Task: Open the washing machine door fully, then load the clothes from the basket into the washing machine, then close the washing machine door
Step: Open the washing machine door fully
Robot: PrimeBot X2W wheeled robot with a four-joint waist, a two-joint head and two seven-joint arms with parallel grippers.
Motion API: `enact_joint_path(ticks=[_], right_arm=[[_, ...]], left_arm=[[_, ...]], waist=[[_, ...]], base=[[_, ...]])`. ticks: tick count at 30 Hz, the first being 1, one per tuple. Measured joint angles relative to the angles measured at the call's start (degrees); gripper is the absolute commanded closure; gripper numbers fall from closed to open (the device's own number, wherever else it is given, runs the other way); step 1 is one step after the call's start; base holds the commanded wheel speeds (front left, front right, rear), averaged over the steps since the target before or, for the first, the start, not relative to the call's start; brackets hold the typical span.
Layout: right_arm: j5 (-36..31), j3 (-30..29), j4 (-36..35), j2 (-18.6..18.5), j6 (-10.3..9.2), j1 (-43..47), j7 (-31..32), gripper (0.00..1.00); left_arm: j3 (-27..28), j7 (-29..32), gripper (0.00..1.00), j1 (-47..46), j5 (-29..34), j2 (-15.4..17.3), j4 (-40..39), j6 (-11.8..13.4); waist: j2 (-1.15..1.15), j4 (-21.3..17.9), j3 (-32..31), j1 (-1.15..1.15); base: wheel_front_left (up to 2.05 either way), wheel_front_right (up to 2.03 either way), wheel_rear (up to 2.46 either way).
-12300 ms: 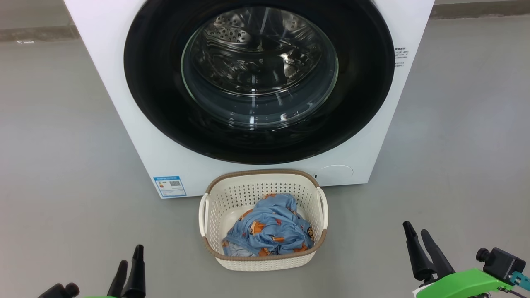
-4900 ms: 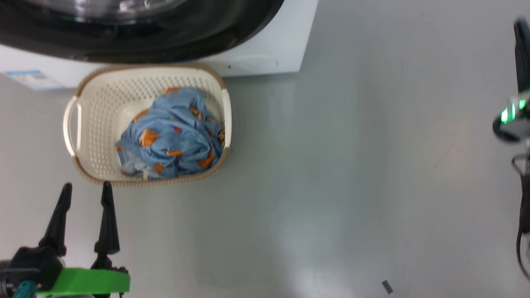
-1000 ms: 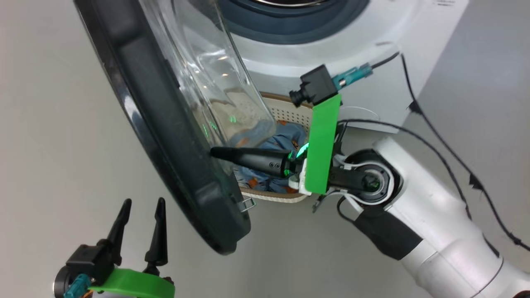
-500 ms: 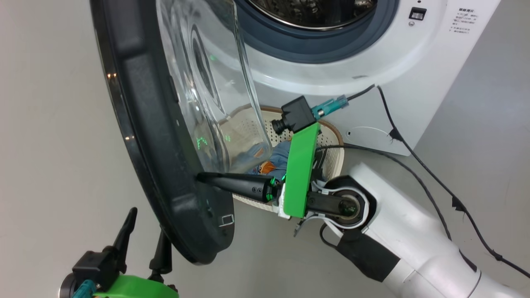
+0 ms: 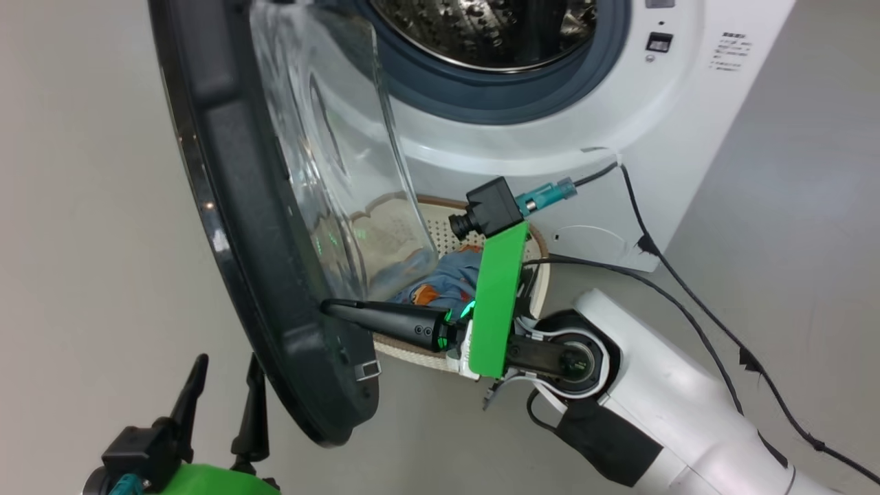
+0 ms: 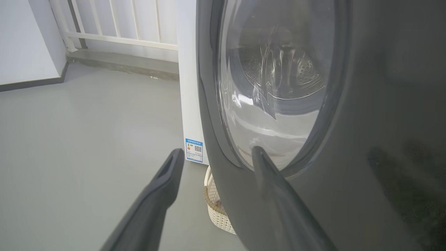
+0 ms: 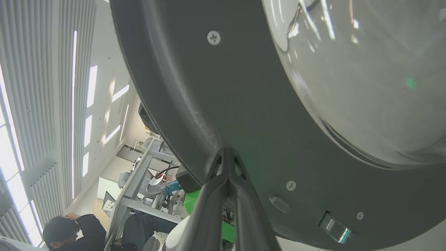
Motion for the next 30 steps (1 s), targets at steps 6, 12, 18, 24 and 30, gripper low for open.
enact_joint_path(ticks=[6,12,18,24,30], right_arm=[[-0.4,-1.4,-3.4,-1.9,0.0,2.5,-2.4,0.77],[-2.3,-3.3,-8.2,-5.5,0.0,6.2,-8.3,0.0],[-6.4,-4.8,-12.2,-9.9,0.0,10.8,-20.3,0.0],[-13.8,-5.1,-11.5,-16.7,0.01,17.6,-37.0,0.0],[-26.1,-12.3,-3.8,-19.1,0.02,23.7,-45.3,0.0]], left_arm=[[2.1,0.0,0.0,0.2,1.0,0.0,0.1,-0.3],[4.7,0.0,0.0,1.2,1.7,0.0,0.4,-1.1],[7.0,0.0,0.0,2.4,3.1,0.0,0.6,-1.6],[8.1,0.0,0.0,3.2,3.1,0.0,0.6,-2.1],[9.5,0.0,0.0,4.5,3.6,0.0,0.5,-2.4]], waist=[[0.0,-1.6,-1.6,0.0],[0.0,-3.3,-3.3,0.0],[0.0,-5.0,-5.0,0.0],[0.0,-6.1,-6.9,0.0],[0.0,-7.9,-7.9,0.0]], base=[[0.0,0.0,0.0],[0.0,0.0,0.0],[0.0,0.0,0.0],[0.0,0.0,0.0],[0.0,0.0,0.0]])
